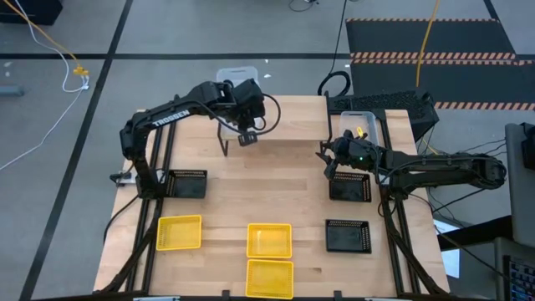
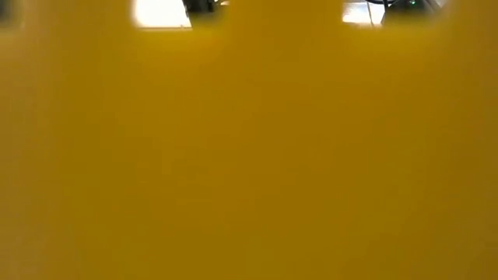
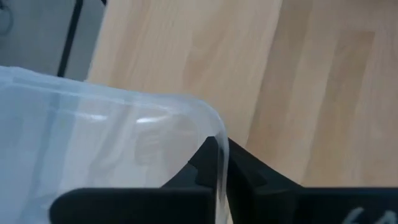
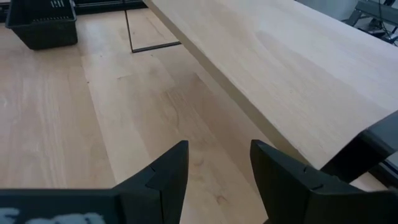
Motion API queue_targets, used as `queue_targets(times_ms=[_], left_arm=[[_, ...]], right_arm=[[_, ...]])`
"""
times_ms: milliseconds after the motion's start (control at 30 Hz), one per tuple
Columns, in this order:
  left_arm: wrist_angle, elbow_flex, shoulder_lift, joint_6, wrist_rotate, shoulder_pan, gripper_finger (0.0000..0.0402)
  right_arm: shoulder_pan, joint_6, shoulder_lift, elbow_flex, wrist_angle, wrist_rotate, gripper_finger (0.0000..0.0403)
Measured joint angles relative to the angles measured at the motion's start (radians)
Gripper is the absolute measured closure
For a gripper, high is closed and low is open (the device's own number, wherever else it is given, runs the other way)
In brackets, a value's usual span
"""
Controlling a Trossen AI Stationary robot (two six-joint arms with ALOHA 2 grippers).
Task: Stack baskets on shelf by color
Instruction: Stack the middle transparent bin on top of the transparent bin on the shelf
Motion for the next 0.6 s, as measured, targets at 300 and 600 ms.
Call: queue_targets(times_ms=[300, 600], left_arm=[[-0.077, 0.111, -0.006, 0.028, -0.028, 0.001, 0.0396], [-0.106, 0.120, -0.006, 0.062, -0.005, 0.001, 0.0397]], right_arm=[[0.000, -0.003, 0.000, 0.000, 0.011, 0.000, 0.0234], [0.000, -0.008, 0.000, 0.000, 0.015, 0.000, 0.0234]])
